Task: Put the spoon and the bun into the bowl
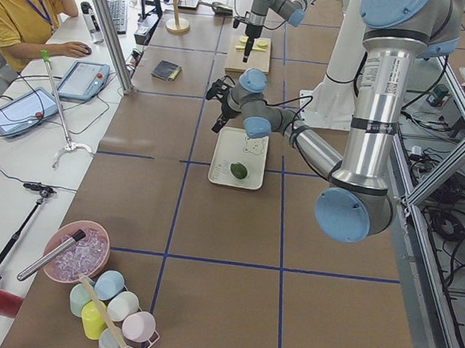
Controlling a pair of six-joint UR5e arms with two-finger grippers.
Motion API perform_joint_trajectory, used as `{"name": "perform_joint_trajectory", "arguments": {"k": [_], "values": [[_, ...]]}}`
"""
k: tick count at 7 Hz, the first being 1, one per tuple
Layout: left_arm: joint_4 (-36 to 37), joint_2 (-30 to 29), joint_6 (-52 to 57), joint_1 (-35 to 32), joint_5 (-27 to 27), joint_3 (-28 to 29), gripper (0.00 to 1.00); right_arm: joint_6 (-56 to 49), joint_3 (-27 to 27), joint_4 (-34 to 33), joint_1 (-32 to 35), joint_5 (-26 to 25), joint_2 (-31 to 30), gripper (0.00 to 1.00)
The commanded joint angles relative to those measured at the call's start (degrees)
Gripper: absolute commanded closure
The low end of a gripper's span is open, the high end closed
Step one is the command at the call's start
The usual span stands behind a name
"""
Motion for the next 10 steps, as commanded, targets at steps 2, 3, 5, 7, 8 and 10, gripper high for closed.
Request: {"name": "perform_joint_trajectory", "arguments": {"k": [2,3,5,7,8,10], "values": [[0.94,6.59,34.21,-24.25,-14.24,5.64,0.02,-28.84,0.66,-0.26,22.22,15.11,-14.22,0.01],[2.95,6.34,42.96,-32.35,-18.46,8.98,0.02,-35.99,0.39,-0.43,27.0,16.63,-17.73,0.01],[18.26,3.2,49.64,-40.06,-21.92,10.25,0.02,-46.39,-0.4,-0.79,34.57,16.82,-21.89,0.01],[36.9,0.45,49.38,-41.92,-34.14,10.34,0.01,-59.19,-7.13,-0.7,42.64,22.86,-23.22,0.01],[38.46,3.67,49.81,-42.19,-36.23,9.29,0.0,-62.4,-10.48,-0.79,45.12,25.59,-23.22,0.0],[34.79,5.02,49.64,-42.1,-34.69,9.81,0.0,-62.69,-12.71,-0.7,48.31,30.34,-24.09,0.0]]}}
